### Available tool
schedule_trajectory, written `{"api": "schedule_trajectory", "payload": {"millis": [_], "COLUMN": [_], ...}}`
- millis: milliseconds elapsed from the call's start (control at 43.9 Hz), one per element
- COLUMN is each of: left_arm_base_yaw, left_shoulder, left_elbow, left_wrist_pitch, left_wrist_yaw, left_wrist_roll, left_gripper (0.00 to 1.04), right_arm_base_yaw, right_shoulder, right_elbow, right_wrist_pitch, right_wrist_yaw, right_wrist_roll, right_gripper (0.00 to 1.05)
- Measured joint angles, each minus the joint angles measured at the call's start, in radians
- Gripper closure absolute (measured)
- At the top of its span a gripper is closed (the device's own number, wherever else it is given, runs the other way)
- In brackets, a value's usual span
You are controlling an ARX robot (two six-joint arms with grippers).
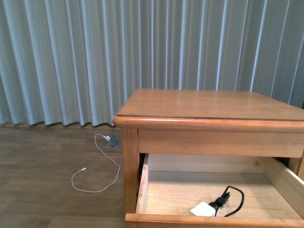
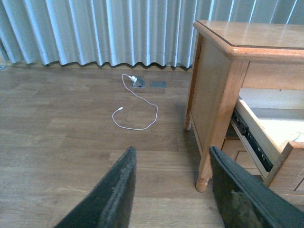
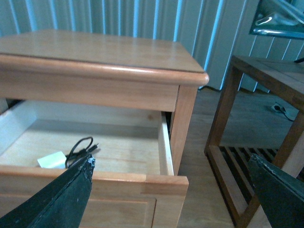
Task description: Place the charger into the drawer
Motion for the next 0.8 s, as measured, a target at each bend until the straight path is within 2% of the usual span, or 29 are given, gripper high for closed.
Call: {"api": "schedule_trajectory", "payload": {"millis": [68, 137, 273, 592, 796], "left_arm_base_yaw": [0.0, 0.0, 0.0, 0.0, 0.0], "left_shoulder": [0.0, 0.0, 0.0, 0.0, 0.0], "left_elbow": [0.0, 0.0, 0.0, 0.0, 0.0], "left_wrist_pitch": [0.0, 0.0, 0.0, -0.001, -0.001], "left_wrist_yaw": [0.0, 0.0, 0.0, 0.0, 0.0], "left_wrist_roll": [0.0, 0.0, 0.0, 0.0, 0.0], "left_gripper": [0.47, 0.31, 0.06, 0.06, 0.06], "right_arm_base_yaw": [0.037, 0.086, 0.159, 0.264, 0.328], "right_shoulder": [0.064, 0.182, 0.457, 0.888, 1.19], "right_elbow": [0.026, 0.057, 0.116, 0.251, 0.414], "right_wrist_pitch": [-0.056, -0.081, -0.037, 0.114, 0.21], "right_wrist_yaw": [-0.006, -0.005, -0.003, 0.011, 0.05], "right_wrist_roll": [-0.024, -0.037, -0.045, -0.005, 0.031], "right_gripper": [0.08, 0.08, 0.08, 0.08, 0.08]}}
